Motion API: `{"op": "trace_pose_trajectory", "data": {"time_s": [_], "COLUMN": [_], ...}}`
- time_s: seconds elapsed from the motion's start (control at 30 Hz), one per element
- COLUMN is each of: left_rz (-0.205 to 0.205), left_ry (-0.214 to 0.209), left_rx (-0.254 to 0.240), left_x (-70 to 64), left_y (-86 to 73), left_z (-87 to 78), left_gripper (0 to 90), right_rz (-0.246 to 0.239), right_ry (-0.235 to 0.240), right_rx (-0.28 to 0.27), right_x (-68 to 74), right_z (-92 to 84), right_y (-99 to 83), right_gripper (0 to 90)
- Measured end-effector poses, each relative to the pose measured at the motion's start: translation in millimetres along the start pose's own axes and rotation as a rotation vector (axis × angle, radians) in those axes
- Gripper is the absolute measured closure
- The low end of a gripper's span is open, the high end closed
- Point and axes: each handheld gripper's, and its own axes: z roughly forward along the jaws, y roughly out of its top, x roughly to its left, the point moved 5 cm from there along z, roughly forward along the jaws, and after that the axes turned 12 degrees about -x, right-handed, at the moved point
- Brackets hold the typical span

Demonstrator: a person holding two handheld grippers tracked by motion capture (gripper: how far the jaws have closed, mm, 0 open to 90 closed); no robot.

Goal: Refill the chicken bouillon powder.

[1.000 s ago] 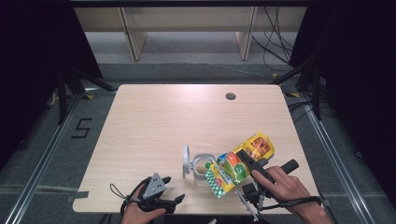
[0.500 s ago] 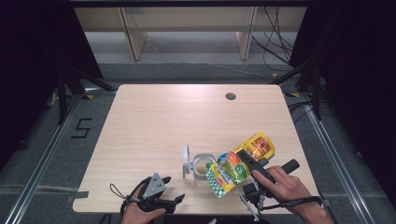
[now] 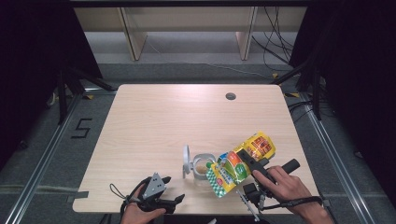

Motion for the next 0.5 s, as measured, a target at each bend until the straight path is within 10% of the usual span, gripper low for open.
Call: {"op": "trace_pose_trajectory", "data": {"time_s": [0.5], "left_rz": [0.0], "left_ry": [-0.001], "left_rx": [-0.007], "left_x": [0.3], "left_y": [0.1], "left_z": [0.5], "left_gripper": [21.2], "right_rz": [-0.009], "right_ry": [-0.005], "right_rx": [0.001], "right_x": [0.7], "right_z": [0.5], "right_y": [-1.0], "right_gripper": [49.0]}}
